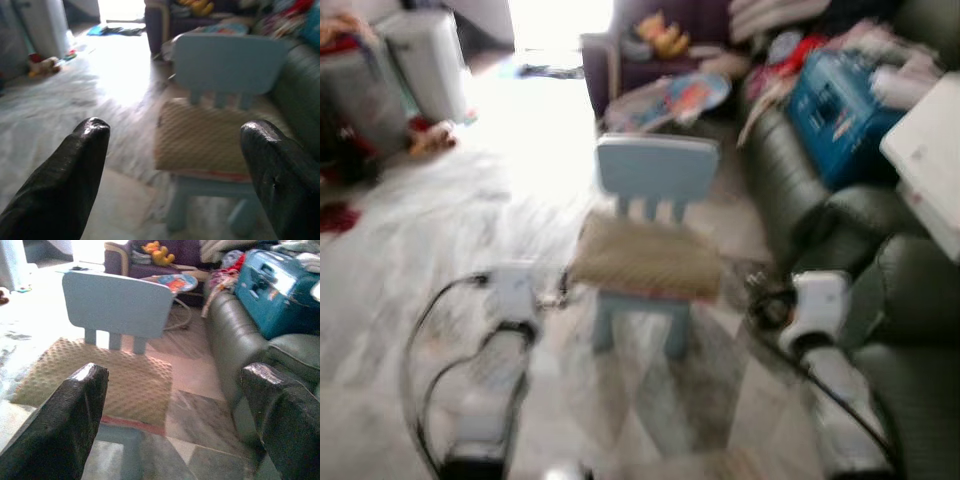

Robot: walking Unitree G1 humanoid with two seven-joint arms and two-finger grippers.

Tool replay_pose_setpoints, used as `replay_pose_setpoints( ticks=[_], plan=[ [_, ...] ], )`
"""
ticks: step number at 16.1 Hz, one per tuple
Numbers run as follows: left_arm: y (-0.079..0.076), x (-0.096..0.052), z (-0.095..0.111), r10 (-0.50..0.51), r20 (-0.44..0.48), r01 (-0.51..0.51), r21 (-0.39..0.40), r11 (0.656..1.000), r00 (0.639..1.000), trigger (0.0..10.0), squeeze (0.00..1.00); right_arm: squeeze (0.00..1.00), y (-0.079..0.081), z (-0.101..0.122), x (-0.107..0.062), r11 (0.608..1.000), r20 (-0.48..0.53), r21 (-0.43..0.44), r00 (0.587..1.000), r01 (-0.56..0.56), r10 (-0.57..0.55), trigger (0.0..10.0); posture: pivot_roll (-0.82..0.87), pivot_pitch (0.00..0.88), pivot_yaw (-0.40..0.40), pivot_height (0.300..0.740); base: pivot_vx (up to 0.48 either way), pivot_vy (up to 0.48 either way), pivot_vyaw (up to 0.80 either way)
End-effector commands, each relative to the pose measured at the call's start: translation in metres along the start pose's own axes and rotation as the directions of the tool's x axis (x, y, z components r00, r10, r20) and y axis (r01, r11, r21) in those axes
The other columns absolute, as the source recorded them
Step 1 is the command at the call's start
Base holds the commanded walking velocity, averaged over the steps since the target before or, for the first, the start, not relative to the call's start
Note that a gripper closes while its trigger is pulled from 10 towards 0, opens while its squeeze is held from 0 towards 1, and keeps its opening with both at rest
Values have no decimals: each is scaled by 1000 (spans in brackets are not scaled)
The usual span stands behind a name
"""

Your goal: Move the pillow to the sofa

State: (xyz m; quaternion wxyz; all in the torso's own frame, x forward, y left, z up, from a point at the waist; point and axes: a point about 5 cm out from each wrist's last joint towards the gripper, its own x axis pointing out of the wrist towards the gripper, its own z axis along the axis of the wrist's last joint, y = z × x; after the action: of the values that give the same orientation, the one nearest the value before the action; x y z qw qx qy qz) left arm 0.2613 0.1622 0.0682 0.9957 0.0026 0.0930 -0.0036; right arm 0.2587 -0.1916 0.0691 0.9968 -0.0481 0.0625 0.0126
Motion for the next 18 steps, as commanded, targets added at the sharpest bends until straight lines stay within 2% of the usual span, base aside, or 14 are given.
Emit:
replay_pose_setpoints(
  ticks=[1,6,9,11,18],
  plan=[
    [-10,3,5,-27,17,28,-14,1000,999,10000,0,0,-10,-2,-4,999,-6,-18,1000,28,-28,10000,0,0,-14,740,356,0,0],
    [-10,4,6,-21,18,21,-15,1000,1000,10000,0,0,-7,-1,-3,1000,5,-25,1000,4,-4,10000,3,0,-13,740,367,0,0],
    [-9,6,8,-18,23,18,-14,1000,1000,10000,0,0,-5,0,0,1000,9,-26,1000,-2,3,10000,10,0,-15,740,374,0,579],
    [-8,7,9,-13,29,14,-16,1000,1000,10000,0,0,-6,1,2,1000,11,-25,1000,1,0,10000,14,0,-16,740,371,242,547],
    [-12,7,5,-21,12,21,-24,999,1000,10000,0,0,-7,0,1,999,13,-26,1000,20,-20,10000,0,0,-12,740,364,260,0]
  ],
)
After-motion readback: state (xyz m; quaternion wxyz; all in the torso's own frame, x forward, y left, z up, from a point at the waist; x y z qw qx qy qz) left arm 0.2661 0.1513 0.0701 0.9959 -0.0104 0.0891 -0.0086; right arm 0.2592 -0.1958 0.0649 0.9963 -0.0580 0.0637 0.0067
